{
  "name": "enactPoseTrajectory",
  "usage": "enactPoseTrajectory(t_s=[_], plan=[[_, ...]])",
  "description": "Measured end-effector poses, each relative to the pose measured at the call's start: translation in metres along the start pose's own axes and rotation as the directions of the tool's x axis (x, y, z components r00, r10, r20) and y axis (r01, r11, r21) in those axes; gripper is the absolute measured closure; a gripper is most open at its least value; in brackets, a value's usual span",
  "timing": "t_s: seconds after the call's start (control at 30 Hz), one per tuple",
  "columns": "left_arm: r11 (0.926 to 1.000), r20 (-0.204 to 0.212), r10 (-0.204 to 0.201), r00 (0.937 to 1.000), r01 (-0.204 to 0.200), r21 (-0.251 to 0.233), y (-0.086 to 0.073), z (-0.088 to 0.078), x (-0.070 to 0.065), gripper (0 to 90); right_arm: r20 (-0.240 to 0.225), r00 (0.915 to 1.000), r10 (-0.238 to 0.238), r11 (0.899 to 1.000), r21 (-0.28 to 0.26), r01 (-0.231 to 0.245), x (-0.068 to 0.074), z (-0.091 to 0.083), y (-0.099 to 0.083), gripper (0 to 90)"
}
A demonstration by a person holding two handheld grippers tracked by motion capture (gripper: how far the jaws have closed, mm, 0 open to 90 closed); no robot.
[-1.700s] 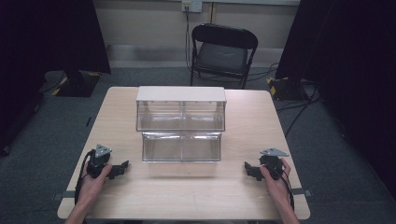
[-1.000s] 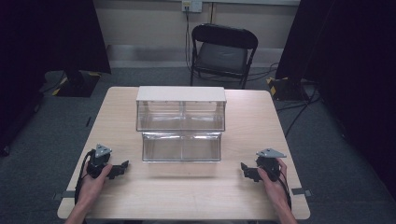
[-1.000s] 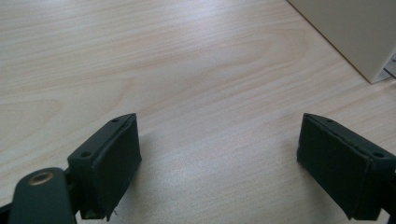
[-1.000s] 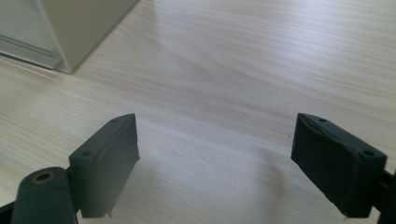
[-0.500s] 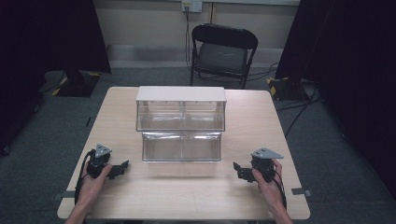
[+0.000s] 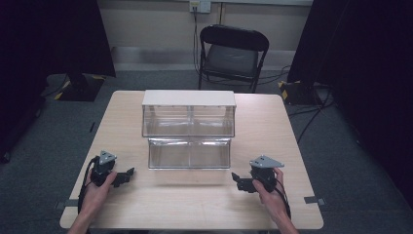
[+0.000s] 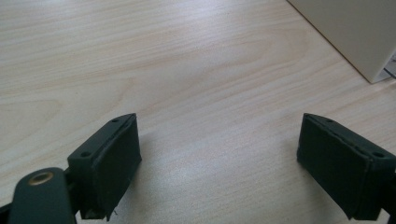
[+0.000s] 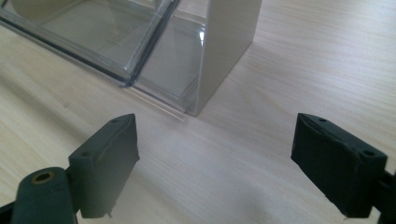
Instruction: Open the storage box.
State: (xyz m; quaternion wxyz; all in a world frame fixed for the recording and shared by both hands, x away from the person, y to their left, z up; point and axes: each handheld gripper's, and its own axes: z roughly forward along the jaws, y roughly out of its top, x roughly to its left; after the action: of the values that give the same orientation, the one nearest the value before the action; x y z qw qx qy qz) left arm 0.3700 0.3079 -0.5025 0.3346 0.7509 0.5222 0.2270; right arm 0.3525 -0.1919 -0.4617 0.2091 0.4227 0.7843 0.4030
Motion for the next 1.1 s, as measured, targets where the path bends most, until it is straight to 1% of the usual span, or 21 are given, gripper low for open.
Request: enactPoseTrajectory(t_s=[0.07, 0.1, 0.13, 0.17, 0.2, 0.3, 0.4, 0.5, 0.7, 0.8, 0.97, 1.1], plan=[[1.0000, 0.000, 0.000, 1.0000, 0.000, 0.000, 0.000, 0.000, 0.000, 12.9, -0.001, 1.0000, 0.007, 1.000, -0.002, -0.007, 0.001, 0.000, 0.001, 14.3], [1.0000, 0.000, 0.000, 1.0000, 0.000, 0.000, 0.000, 0.000, 0.000, 12.9, -0.013, 0.9999, 0.002, 1.000, -0.002, -0.002, 0.002, 0.002, 0.003, 14.3], [1.0000, 0.000, 0.000, 1.0000, 0.000, 0.000, 0.000, 0.000, 0.000, 12.9, -0.013, 0.9999, 0.002, 1.000, -0.002, -0.002, 0.002, 0.002, 0.003, 14.3], [1.0000, 0.000, 0.000, 1.0000, 0.000, 0.000, 0.000, 0.000, 0.000, 12.8, -0.026, 0.9997, -0.002, 1.000, 0.000, 0.002, 0.004, 0.004, 0.004, 14.3], [1.0000, 0.000, 0.000, 1.0000, 0.000, 0.000, 0.000, 0.000, 0.000, 12.9, -0.026, 0.9997, -0.002, 1.000, 0.000, 0.002, 0.004, 0.004, 0.004, 14.3], [1.0000, 0.000, 0.000, 1.0000, 0.000, 0.000, 0.000, 0.000, 0.000, 12.8, -0.042, 0.9991, 0.010, 1.000, -0.002, -0.010, 0.008, 0.006, 0.009, 14.3], [1.0000, -0.001, 0.003, 1.0000, -0.003, 0.000, 0.000, 0.000, 0.000, 12.9, -0.046, 0.9987, 0.021, 1.000, -0.014, -0.022, 0.009, 0.007, 0.012, 14.3], [1.0000, 0.000, 0.001, 1.0000, -0.001, 0.000, 0.000, 0.000, 0.000, 12.8, -0.048, 0.9987, 0.017, 1.000, -0.006, -0.018, 0.011, 0.010, 0.012, 14.3], [1.0000, 0.000, 0.001, 1.0000, -0.001, 0.000, 0.000, 0.000, 0.000, 12.9, -0.037, 0.9992, 0.014, 1.000, -0.010, -0.015, 0.012, 0.013, 0.014, 14.2], [1.0000, -0.001, 0.003, 1.0000, -0.003, 0.000, 0.000, 0.000, 0.000, 12.9, -0.022, 0.9997, 0.014, 1.000, -0.005, -0.015, 0.013, 0.016, 0.014, 13.8], [1.0000, -0.001, 0.002, 1.0000, -0.002, 0.001, 0.000, 0.000, 0.000, 12.8, -0.026, 0.9995, 0.018, 1.000, -0.005, -0.019, 0.013, 0.016, 0.014, 13.7], [1.0000, 0.000, 0.000, 1.0000, 0.000, 0.001, 0.000, 0.000, 0.000, 12.8, -0.018, 0.9997, 0.014, 1.000, -0.011, -0.014, 0.014, 0.016, 0.014, 13.7]])
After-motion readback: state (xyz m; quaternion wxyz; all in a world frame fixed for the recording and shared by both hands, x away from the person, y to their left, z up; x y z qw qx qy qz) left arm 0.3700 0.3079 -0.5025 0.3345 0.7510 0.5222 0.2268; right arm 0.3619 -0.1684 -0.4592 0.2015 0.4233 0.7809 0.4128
